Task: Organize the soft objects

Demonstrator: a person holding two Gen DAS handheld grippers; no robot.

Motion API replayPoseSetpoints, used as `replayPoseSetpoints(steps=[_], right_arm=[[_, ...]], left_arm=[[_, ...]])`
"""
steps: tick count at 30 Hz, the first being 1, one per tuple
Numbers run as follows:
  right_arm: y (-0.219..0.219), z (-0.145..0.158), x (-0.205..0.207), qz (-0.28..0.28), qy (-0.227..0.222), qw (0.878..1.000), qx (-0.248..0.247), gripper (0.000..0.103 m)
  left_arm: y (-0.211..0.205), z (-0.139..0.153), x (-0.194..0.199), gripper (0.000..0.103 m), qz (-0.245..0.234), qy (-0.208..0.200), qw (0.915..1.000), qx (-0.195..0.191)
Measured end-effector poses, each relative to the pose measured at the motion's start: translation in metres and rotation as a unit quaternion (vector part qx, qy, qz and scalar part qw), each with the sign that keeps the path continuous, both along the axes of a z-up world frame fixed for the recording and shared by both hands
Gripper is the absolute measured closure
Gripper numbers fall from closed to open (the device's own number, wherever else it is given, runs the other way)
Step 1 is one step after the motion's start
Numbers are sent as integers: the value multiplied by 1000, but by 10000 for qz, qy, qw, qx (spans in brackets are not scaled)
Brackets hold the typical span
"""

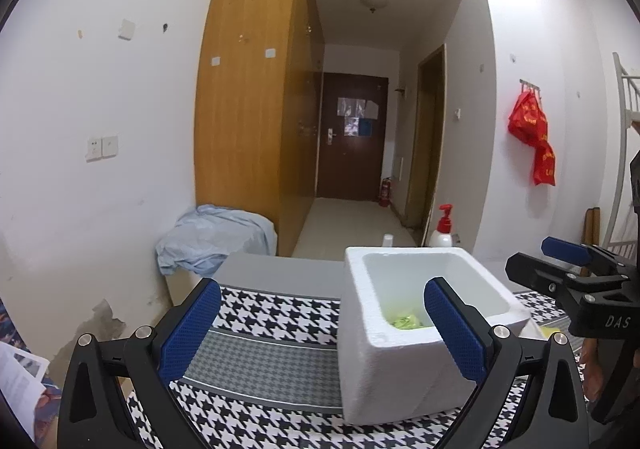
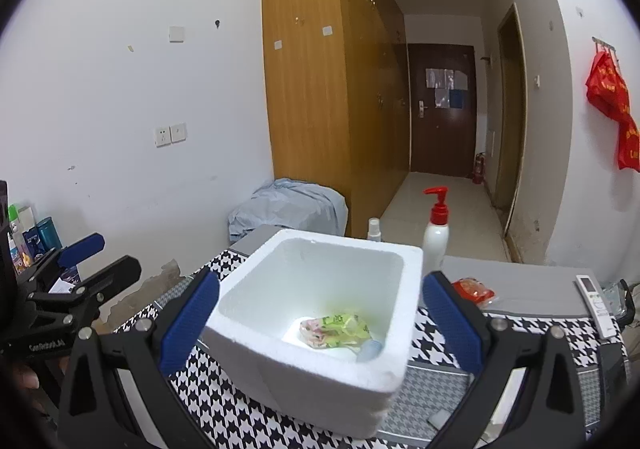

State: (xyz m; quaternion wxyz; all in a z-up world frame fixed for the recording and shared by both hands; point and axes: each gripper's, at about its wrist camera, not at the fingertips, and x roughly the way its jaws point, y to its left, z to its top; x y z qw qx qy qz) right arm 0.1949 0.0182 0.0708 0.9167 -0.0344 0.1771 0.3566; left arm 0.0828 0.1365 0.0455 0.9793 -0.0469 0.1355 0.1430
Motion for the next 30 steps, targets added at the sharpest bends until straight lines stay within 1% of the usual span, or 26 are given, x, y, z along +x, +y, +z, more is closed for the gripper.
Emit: replayPoseSetpoints(steps=[14,20,30], right_arm=[[-34,6,-25,-191,-175,9996,105,0],[-49,7,-36,-251,-275,9991,183,0],[-78,-3,-47,-437,-254,9983,284,0]], left_arm=[[-38,14,-13,1,-305,-167,9994,90],[-53,15,-19,1,-437,-232,9987,141],[-72,13,-21,1,-682,-270,9972,157]])
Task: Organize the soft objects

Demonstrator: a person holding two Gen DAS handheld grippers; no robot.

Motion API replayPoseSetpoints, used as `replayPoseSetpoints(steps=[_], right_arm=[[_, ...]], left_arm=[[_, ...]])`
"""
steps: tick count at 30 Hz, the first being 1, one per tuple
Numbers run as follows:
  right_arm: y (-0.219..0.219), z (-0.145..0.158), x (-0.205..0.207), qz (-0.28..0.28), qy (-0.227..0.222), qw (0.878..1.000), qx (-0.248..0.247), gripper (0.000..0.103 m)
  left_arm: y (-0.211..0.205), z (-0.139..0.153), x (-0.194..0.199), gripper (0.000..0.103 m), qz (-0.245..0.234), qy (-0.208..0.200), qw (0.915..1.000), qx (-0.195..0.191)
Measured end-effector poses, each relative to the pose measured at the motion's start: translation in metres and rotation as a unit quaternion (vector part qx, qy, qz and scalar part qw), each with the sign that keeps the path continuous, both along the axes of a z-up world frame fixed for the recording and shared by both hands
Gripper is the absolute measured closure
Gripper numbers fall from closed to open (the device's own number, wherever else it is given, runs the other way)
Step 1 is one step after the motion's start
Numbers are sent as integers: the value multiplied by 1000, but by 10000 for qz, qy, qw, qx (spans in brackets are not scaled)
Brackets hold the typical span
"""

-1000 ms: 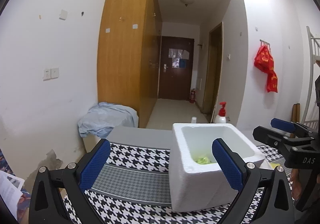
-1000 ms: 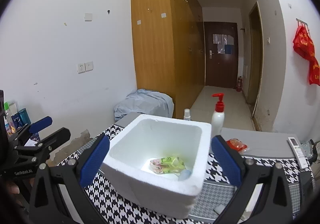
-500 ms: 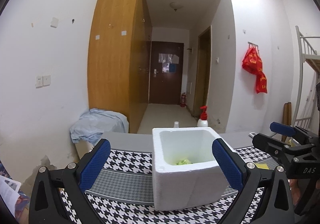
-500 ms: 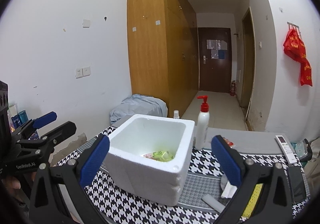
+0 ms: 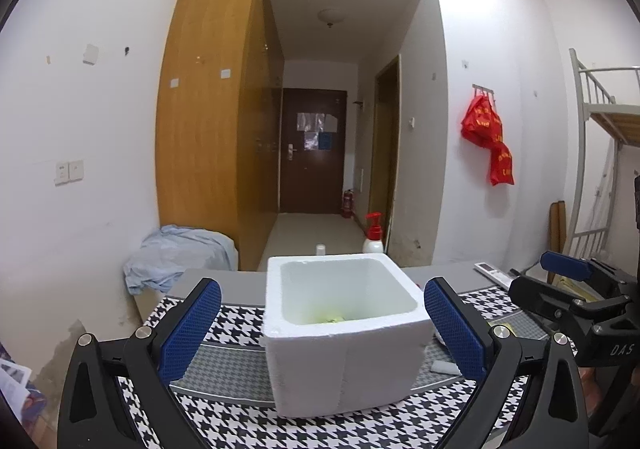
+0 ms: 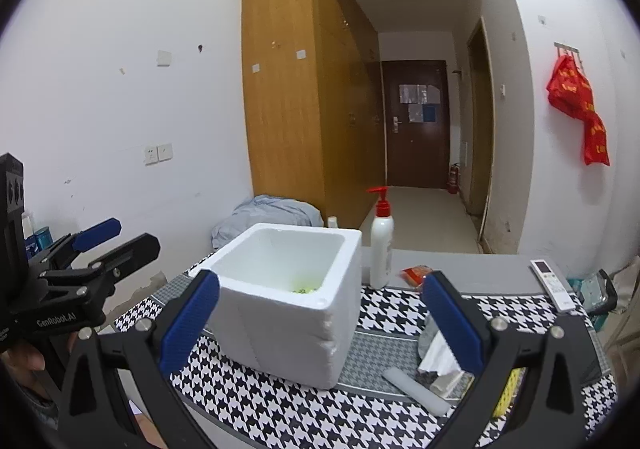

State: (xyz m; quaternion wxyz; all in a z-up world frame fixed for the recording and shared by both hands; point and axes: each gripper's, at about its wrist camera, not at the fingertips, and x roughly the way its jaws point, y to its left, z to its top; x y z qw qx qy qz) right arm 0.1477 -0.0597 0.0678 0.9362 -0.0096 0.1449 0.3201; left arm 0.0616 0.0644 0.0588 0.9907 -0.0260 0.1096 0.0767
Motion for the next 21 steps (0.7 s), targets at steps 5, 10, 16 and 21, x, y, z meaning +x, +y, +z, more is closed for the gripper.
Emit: replayPoseSetpoints(steps=[5,10,16,21], right_arm=[[-10,-5,-4,-84,2,9999,72,0],[-16,-14,-8,-96,-10,9999,94,0],[-28,-27,-11,-295,46,9994,169,0],[-36,-37,-14,-386,119,9990,169,0]], left_arm=[[-7,-3,-4,1,-92,-66,9999,42],[-11,-12,-1,1,-180,-2,9998,-3],[-14,-24,0,1,-235,64,9997,-94],[-14,-32,-2,1,-273,30,9996,-110]])
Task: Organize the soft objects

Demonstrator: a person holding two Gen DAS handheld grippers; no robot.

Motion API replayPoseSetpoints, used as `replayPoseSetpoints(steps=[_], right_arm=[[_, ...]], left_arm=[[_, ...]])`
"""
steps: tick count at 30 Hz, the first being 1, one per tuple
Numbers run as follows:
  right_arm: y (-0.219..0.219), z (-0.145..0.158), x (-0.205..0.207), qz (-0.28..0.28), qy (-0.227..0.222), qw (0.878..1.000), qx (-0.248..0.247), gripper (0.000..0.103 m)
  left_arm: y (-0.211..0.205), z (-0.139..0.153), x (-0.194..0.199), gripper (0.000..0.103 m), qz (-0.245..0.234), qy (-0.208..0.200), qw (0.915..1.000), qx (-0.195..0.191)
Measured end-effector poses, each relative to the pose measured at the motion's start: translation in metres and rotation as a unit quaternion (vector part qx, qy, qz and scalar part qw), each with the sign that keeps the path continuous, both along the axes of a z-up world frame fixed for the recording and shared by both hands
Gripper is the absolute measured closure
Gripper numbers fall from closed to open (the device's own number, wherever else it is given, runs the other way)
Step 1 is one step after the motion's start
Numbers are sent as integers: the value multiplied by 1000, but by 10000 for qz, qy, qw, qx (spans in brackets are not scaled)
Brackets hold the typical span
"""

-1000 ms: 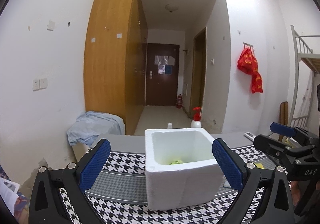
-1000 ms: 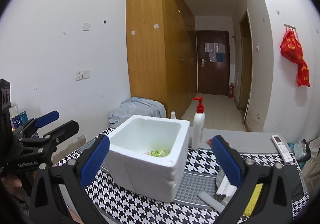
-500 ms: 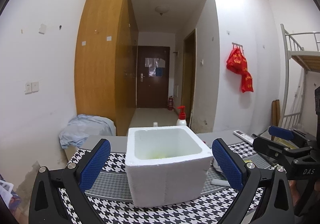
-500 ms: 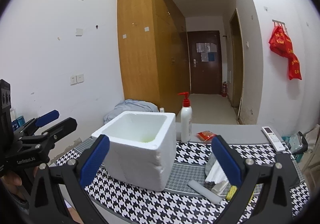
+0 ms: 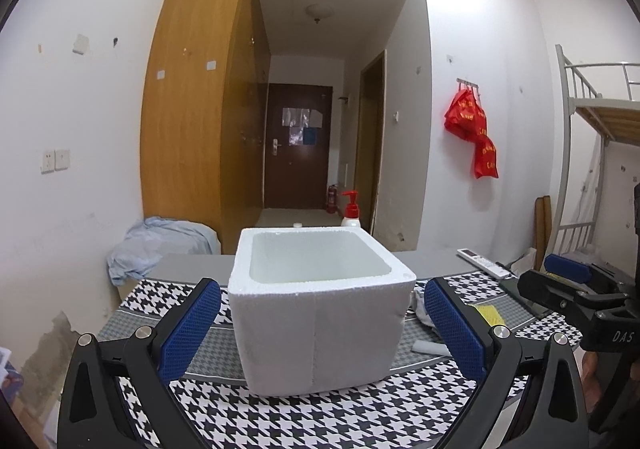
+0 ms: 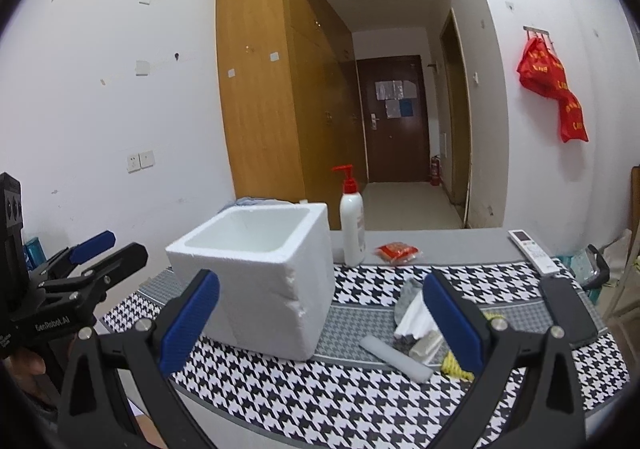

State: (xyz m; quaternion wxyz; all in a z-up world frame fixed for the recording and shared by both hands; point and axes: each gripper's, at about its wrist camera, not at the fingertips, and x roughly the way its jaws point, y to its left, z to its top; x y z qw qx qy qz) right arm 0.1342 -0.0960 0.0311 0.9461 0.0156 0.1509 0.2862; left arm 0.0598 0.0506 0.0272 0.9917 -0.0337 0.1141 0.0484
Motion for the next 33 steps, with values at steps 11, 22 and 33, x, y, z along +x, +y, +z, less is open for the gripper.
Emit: replayPoseSetpoints(steps=[11,22,33], right_arm=[[-4,-14,-4,-54,32,10000,-23,0],[-21,-24,-1,-307,143,9994,-5,0],[-43,-32,4,-727,301,9968,-119,0]], left_arm=[[-8,-17,4,1,-109,31,9999,-109],[-32,-37,19,1,-486,278,9984,-92],[-55,-50,36,1,-911,581,9941,-45]])
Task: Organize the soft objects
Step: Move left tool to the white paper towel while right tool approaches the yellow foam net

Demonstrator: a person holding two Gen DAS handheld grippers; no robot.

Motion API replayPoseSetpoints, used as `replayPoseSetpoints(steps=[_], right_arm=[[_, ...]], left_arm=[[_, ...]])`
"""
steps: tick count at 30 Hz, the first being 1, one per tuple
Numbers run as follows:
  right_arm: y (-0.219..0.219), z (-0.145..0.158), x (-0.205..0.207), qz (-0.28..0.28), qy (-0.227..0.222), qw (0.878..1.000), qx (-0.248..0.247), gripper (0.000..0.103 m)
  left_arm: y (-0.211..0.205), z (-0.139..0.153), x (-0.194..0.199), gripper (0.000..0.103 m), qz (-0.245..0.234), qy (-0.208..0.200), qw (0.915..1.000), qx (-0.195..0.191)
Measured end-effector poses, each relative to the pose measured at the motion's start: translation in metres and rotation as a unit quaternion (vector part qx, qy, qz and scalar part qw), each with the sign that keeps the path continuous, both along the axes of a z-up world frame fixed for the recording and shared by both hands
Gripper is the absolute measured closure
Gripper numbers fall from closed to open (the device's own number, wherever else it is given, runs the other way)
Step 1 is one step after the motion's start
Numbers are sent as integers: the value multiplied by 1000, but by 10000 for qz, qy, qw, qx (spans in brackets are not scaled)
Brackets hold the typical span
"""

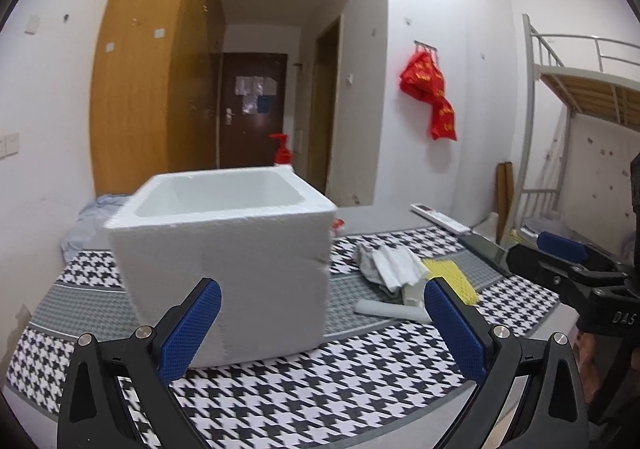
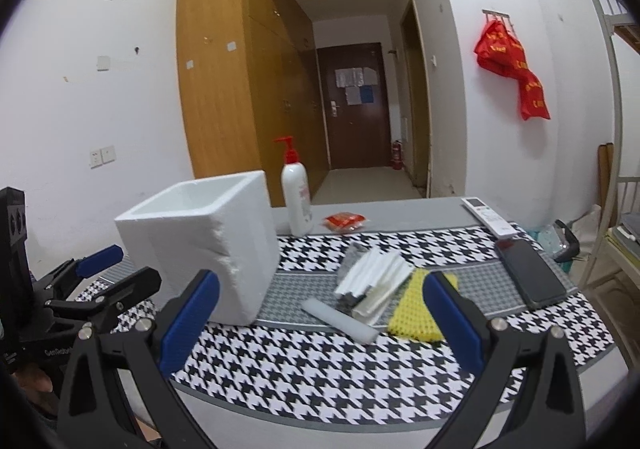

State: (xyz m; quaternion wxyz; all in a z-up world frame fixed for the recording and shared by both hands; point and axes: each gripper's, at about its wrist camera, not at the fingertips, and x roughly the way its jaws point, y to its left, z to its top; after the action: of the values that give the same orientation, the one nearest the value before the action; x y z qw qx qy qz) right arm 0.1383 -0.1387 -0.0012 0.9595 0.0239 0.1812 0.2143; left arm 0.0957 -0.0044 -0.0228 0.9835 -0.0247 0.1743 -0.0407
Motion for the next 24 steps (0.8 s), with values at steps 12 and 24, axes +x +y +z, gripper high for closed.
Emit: replayPoseSetpoints(steps=[12,24], right_arm=[[-30,-14,9,-386,249,9989,-26,0],[-51,-27,20,-558,495,9972,-20,0]], left_arm=[[-36,-7,18,1,-418,79,9989,217],[-58,-13,33,1,-604,280,9971,357]])
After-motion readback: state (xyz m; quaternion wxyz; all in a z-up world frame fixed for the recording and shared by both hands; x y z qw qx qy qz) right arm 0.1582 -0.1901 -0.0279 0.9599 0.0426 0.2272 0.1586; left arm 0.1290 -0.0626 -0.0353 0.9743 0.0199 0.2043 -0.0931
